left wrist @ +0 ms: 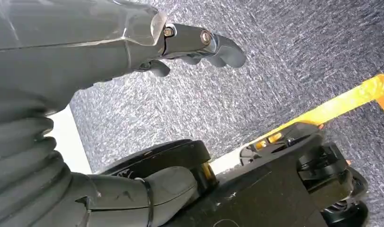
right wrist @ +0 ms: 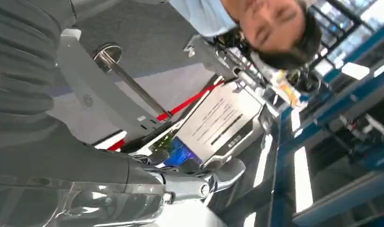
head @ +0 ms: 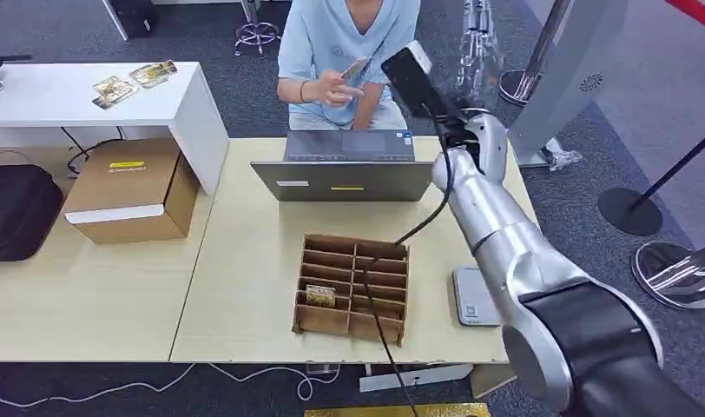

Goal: Pass the card to the sensor for recognition and then transmit it.

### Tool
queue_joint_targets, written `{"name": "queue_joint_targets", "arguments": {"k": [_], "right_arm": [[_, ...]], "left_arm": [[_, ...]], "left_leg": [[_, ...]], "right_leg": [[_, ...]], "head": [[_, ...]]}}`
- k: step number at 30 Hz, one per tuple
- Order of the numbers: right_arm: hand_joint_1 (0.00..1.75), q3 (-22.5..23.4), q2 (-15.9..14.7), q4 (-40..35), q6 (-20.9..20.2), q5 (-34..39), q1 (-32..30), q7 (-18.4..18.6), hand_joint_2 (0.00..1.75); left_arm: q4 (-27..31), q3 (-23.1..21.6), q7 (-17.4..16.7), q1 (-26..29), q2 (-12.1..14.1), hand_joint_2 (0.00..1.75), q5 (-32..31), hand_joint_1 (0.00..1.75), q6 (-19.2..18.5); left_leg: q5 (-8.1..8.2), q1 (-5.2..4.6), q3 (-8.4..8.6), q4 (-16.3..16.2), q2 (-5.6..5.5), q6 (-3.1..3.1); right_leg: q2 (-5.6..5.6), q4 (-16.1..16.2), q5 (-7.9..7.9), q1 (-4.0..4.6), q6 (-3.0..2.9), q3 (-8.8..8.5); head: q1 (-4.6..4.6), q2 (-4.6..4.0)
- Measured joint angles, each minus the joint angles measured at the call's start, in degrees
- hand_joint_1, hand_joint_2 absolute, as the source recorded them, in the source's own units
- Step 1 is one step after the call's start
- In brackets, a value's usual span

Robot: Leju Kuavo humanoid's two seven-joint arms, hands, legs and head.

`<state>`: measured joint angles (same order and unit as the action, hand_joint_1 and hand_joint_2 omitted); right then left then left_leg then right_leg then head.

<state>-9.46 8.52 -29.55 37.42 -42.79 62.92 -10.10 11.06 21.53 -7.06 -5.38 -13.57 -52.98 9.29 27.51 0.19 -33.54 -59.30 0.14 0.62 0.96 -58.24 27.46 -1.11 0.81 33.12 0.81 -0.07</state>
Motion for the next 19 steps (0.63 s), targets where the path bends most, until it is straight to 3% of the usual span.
{"name": "queue_joint_targets", "arguments": {"k": [3, 4, 7, 10, 14, 19], "right_arm": [[0.0, 2.5, -2.0, -2.9, 1.2, 6.2, -1.6, -5.1, 1.75], [0.0, 3.7, -2.7, -4.8, 1.2, 9.7, -3.0, -8.3, 1.75], [0.0, 8.2, -5.1, -15.2, 1.2, 26.4, -9.8, -17.8, 1.75], [0.0, 9.7, -7.1, -26.6, 1.2, 39.9, -18.1, -22.0, 1.75], [0.0, 11.0, -7.8, -42.2, 1.2, 50.0, -30.3, -26.8, 1.75], [0.0, 11.9, -8.1, -59.4, 1.1, 60.5, -44.1, -27.1, 1.75]], "left_arm": [[0.0, 0.0, 0.0, 0.0, 0.0, 1.75, -0.8, 0.0, 0.0], [0.0, 0.0, 0.1, 0.0, 0.0, 1.75, -1.1, 0.0, 0.0], [0.0, 0.0, 0.4, 0.0, 0.0, 1.75, -1.9, 0.0, -0.6], [0.0, 0.0, 0.7, 0.1, 0.2, 1.75, -1.7, 0.0, -0.9], [0.0, 0.1, 0.4, 0.1, 0.6, 1.75, -1.2, 0.0, -1.2], [0.0, 1.4, -0.1, 0.1, 0.6, 1.75, 1.2, 0.0, -0.3]], "left_leg": [[0.0, 0.01, 0.02, 0.0, 0.0, 0.0], [0.0, 0.01, 0.02, 0.0, -0.02, 0.0], [0.02, 0.03, -0.01, 0.0, -0.2, -0.01], [0.06, 0.03, -0.06, 0.0, -0.23, -0.01], [0.19, 0.05, 0.01, 0.0, -0.1, 0.0], [0.22, 0.06, -0.06, 0.1, -0.05, 0.0]], "right_leg": [[0.0, 0.0, 0.0, 0.01, 0.0, 0.01], [0.02, 0.0, 0.0, 0.01, 0.0, 0.0], [0.19, 0.0, 0.04, 0.03, 0.02, -0.06], [0.22, 0.0, 0.06, 0.03, 0.03, -0.06], [0.12, 0.1, 0.1, 0.05, 0.01, -0.01], [0.08, 0.0, 0.17, 0.06, -0.02, 0.03]], "head": [[-0.04, 0.0], [0.0, 0.0], [0.02, 0.0], [0.06, 0.0], [0.0, 0.0], [-0.02, 0.0]]}}
